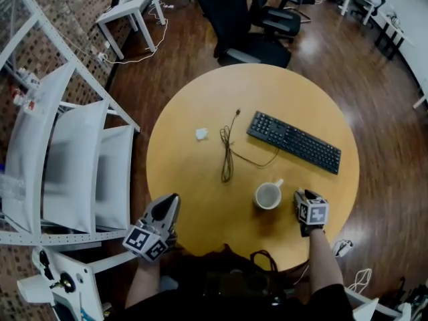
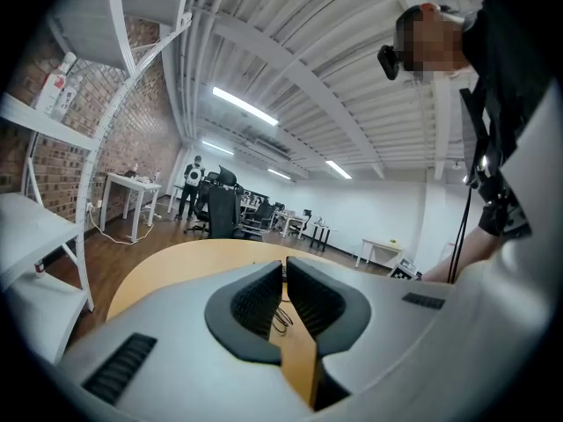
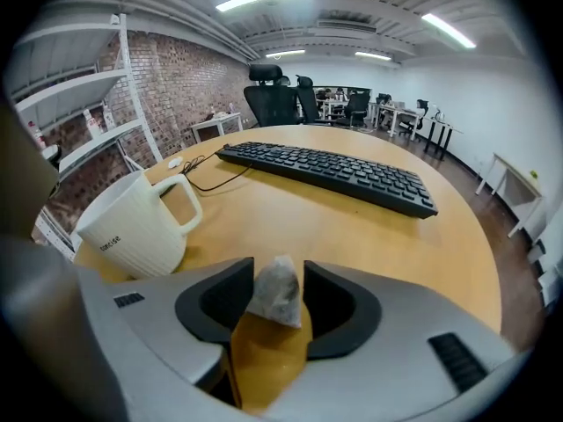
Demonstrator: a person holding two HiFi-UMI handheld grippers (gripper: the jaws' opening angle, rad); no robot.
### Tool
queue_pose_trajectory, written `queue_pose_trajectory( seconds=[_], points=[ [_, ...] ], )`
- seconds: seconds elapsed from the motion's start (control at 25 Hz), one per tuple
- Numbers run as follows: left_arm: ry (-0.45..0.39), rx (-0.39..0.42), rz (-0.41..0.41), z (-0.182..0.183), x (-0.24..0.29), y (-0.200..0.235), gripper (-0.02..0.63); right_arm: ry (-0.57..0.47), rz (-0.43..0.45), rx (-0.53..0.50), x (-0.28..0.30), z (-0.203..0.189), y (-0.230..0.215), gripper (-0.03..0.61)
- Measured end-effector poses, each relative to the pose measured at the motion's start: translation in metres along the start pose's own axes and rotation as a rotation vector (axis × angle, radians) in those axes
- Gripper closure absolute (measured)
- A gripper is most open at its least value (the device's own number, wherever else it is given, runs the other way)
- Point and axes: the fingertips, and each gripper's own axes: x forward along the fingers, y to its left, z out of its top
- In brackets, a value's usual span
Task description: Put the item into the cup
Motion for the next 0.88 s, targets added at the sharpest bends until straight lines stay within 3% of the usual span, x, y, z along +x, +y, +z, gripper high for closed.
queue_pose_trajectory(
  seconds=[0.04, 0.08, 0.28, 0.48, 0.72, 0.88],
  points=[
    [0.000, -0.003, -0.005, 0.000, 0.002, -0.002, 0.597, 0.005, -0.007, -0.007, 0.000, -0.002, 0.000, 0.449],
    [0.000, -0.004, -0.011, 0.001, 0.004, -0.003, 0.597, 0.004, -0.014, -0.013, -0.001, -0.004, 0.001, 0.461],
    [-0.001, 0.010, -0.037, 0.003, 0.013, -0.003, 0.597, -0.070, -0.006, -0.024, -0.016, 0.005, 0.002, 0.478],
    [-0.021, 0.014, -0.052, 0.009, 0.016, -0.005, 0.597, -0.221, 0.015, -0.041, -0.057, 0.039, 0.005, 0.478],
    [-0.056, -0.004, -0.085, 0.015, 0.007, -0.016, 0.597, -0.444, 0.116, -0.107, -0.117, 0.087, 0.045, 0.478],
    [-0.077, -0.003, -0.081, 0.022, -0.007, -0.017, 0.597, -0.536, 0.207, -0.151, -0.139, 0.108, 0.081, 0.478]
  ],
)
